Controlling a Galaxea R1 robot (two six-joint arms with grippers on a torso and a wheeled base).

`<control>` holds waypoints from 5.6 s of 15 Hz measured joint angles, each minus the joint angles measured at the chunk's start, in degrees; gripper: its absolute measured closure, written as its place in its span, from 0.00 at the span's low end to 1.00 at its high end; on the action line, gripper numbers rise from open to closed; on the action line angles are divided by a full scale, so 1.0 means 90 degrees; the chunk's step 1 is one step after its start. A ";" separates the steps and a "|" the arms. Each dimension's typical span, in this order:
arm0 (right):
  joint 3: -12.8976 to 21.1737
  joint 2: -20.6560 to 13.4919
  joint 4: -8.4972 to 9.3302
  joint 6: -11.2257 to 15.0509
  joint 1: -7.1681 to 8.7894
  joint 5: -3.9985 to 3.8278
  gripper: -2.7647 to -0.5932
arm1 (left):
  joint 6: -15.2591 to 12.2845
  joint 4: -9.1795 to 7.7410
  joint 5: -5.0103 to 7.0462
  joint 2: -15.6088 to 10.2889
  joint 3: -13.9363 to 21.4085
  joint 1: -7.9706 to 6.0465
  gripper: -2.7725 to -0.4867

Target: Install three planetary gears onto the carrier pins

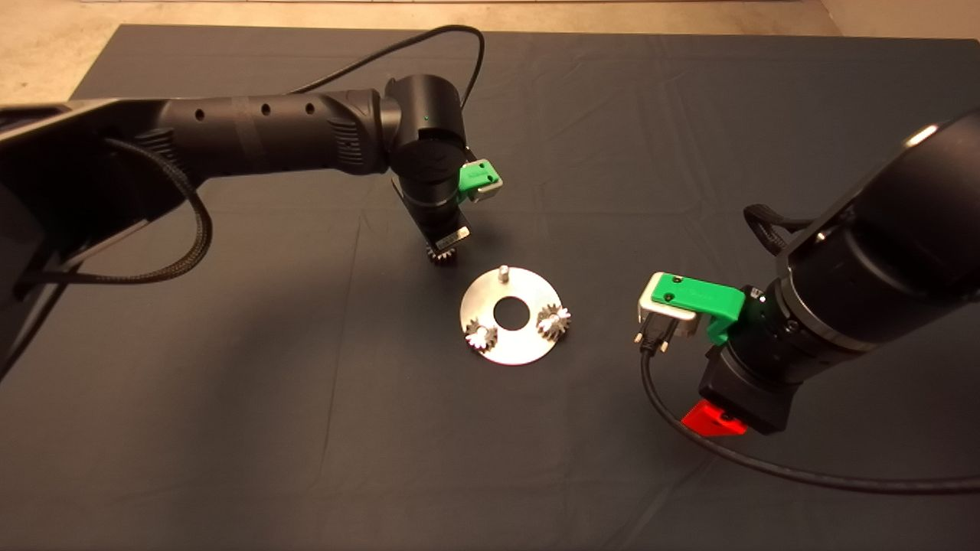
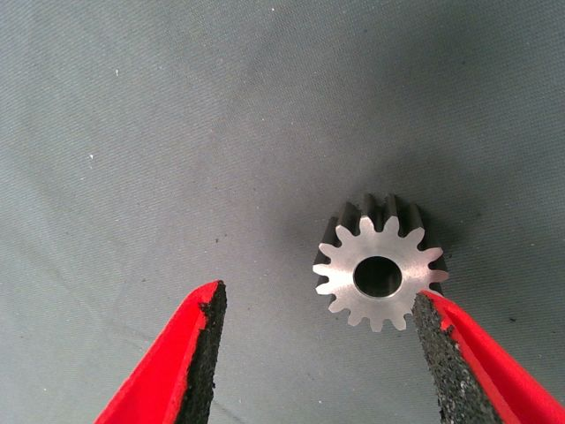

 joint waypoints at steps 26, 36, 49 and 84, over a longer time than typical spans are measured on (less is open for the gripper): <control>0.0000 -0.0015 0.0001 0.0000 0.0000 -0.0005 0.26 | -0.0047 -0.0135 -0.0043 -0.0190 -0.0041 0.0105 0.57; 0.0000 -0.0012 0.0000 0.0000 -0.0003 -0.0003 0.26 | -0.0038 -0.0368 -0.0037 -0.0265 -0.0111 -0.0092 0.57; 0.0000 -0.0015 0.0000 0.0000 -0.0003 -0.0001 0.26 | -0.0047 -0.1378 -0.0019 -0.0284 -0.0114 -0.0361 0.57; -0.0070 -0.0015 0.0001 0.0000 0.0156 0.0060 0.26 | -0.0429 -0.1459 -0.0886 -0.0234 -0.0123 -0.0156 0.57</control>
